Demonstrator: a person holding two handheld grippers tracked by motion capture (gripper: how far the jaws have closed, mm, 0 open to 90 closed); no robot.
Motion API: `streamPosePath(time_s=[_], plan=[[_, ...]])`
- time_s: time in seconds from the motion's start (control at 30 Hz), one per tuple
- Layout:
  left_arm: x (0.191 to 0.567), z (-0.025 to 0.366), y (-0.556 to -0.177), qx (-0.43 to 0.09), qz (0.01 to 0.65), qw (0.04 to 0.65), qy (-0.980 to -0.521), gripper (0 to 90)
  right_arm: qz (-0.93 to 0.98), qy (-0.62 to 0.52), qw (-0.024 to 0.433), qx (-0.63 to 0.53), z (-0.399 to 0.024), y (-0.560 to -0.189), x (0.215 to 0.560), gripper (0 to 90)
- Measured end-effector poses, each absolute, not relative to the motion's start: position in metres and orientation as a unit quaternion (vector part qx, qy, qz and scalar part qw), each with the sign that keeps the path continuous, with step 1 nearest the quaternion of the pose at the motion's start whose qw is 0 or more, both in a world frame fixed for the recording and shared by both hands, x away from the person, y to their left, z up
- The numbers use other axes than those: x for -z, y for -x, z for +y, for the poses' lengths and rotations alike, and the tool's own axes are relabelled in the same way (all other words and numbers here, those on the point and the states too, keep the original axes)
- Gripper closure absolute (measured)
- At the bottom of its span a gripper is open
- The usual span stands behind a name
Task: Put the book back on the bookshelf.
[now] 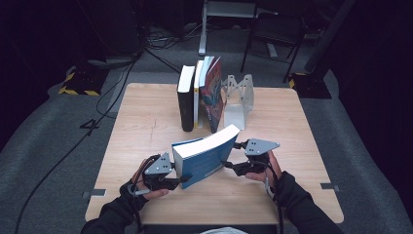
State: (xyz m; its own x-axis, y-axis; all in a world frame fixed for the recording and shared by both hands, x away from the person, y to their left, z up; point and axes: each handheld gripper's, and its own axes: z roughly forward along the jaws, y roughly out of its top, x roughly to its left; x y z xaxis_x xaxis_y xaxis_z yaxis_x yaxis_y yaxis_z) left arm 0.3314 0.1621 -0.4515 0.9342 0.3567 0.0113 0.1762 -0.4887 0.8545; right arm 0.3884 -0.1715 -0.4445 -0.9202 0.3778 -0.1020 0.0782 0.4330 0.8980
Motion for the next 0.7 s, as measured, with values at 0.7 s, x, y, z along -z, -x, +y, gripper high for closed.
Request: streamPosePath(time_s=[0.7], plan=[[0.448, 0.170, -0.329, -0.136, 0.198, 0.462, -0.854, 49.8, 0.838, -0.104, 0.111, -0.525, -0.183, -0.386, 0.443, 49.6]])
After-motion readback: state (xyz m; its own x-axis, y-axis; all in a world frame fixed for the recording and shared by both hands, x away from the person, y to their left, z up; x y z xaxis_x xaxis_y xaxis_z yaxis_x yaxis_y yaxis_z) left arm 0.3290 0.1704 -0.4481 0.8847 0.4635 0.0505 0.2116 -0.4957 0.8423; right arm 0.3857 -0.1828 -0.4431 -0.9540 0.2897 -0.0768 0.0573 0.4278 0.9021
